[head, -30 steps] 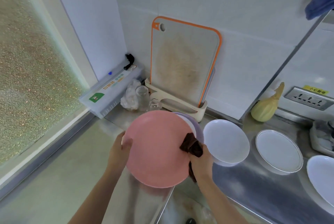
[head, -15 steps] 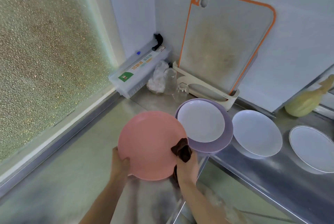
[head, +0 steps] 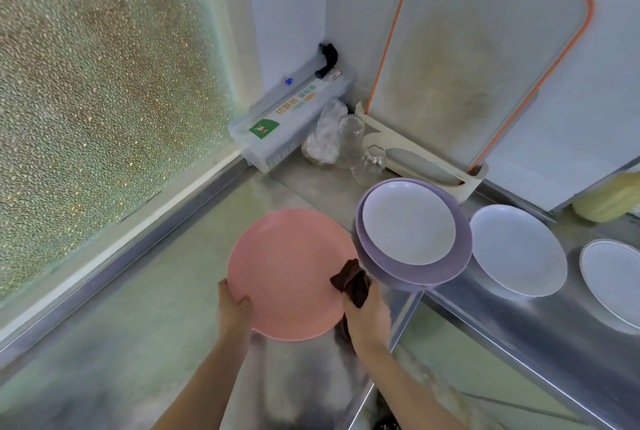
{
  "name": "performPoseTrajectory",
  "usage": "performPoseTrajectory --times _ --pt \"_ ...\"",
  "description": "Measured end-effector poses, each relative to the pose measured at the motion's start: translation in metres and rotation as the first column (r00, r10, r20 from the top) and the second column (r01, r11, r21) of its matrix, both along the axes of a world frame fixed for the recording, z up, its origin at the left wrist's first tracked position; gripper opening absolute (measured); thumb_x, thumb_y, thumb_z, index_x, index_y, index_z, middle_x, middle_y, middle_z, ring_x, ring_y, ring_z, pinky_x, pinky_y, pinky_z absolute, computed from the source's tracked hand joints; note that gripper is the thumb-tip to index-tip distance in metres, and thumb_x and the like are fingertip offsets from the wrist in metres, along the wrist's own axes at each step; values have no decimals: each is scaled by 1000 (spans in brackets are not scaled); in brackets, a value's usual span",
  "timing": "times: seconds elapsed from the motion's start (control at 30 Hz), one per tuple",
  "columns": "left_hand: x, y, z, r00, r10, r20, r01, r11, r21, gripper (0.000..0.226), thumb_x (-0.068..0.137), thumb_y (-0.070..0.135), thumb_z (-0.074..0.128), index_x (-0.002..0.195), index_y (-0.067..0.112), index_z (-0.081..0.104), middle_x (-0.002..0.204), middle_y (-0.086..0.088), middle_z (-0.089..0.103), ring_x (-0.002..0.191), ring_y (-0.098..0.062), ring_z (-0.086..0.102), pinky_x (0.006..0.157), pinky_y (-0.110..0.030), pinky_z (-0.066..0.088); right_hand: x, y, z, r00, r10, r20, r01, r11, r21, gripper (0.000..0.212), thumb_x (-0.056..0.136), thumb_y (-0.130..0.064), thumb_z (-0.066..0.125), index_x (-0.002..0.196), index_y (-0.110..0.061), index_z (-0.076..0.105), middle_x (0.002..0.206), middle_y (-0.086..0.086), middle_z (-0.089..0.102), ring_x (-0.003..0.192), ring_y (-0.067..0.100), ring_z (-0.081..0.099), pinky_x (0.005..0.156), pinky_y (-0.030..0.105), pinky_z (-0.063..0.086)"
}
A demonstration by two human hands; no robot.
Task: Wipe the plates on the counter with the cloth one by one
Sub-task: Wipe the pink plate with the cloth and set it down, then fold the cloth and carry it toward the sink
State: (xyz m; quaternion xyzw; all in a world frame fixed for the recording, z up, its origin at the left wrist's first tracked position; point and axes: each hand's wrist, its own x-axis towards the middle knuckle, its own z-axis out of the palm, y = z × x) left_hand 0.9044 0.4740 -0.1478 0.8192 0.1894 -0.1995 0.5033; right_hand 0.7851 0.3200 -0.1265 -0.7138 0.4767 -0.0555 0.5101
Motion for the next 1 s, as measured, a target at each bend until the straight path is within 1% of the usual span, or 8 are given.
performPoseTrajectory --times 0.2,0.3,0.37,0.43,0.53,0.73,0.83,1.0 --pt "2 1 9 985 -39 -171 97 932 349 45 78 2 45 122 13 45 111 -21 43 77 -35 52 70 -39 42 -9 -13 14 992 -40 124 62 982 -181 50 86 -22 67 133 -21 49 125 -1 45 113 19 47 92 31 41" --pt "3 -12 31 997 -69 -20 71 900 430 59 79 4 57 134 10 38 128 -23 32 107 -41 43 87 -46 43 -11 -26 37 976 -58 208 85 989 -121 36 84 -21 67 118 -27 56 112 -6 57 106 15 52 90 32 45" --pt "2 -31 61 970 -201 139 152 943 297 54 85 17 61 134 7 40 130 -18 40 113 -38 45 96 -44 40 -14 -34 56 958 -58 280 56 998 14 27 84 -16 66 104 -33 56 100 -10 64 97 13 60 76 20 48" --pt "-8 -60 101 940 -333 73 336 942 -27 41 91 38 54 122 11 53 112 -6 60 101 -27 57 90 -38 41 -19 -41 76 939 -64 337 38 996 84 33 84 -12 67 108 -28 51 101 -9 63 96 11 60 67 12 44" --pt "-31 -103 148 784 -612 -107 543 759 -360 42 88 53 48 100 17 66 92 1 73 90 -17 67 86 -36 42 -31 -48 100 909 -81 409 29 991 132 41 84 -4 67 115 -20 44 102 -5 60 88 4 59 58 5 44" --pt "-73 -169 156 701 -710 69 642 585 -495 19 84 11 66 100 6 57 78 -5 65 60 -7 64 58 -18 51 -74 -69 123 877 -205 434 133 973 191 27 88 -36 64 109 -27 49 108 -1 64 92 6 63 76 10 48" --pt "-103 -197 159 623 -769 144 701 466 -539 12 84 2 64 86 11 56 78 -8 66 68 -15 66 66 -24 57 -109 -87 128 916 -221 334 247 968 -38 27 86 -40 64 101 -28 45 99 -7 61 88 -3 57 64 6 42" --pt "-155 -246 174 412 -871 267 838 247 -486 14 85 7 64 96 7 55 92 -13 67 86 -22 64 79 -33 52 -186 -122 130 880 -321 350 407 890 -208 7 92 -24 56 98 -27 53 101 -5 60 97 11 57 81 25 45"
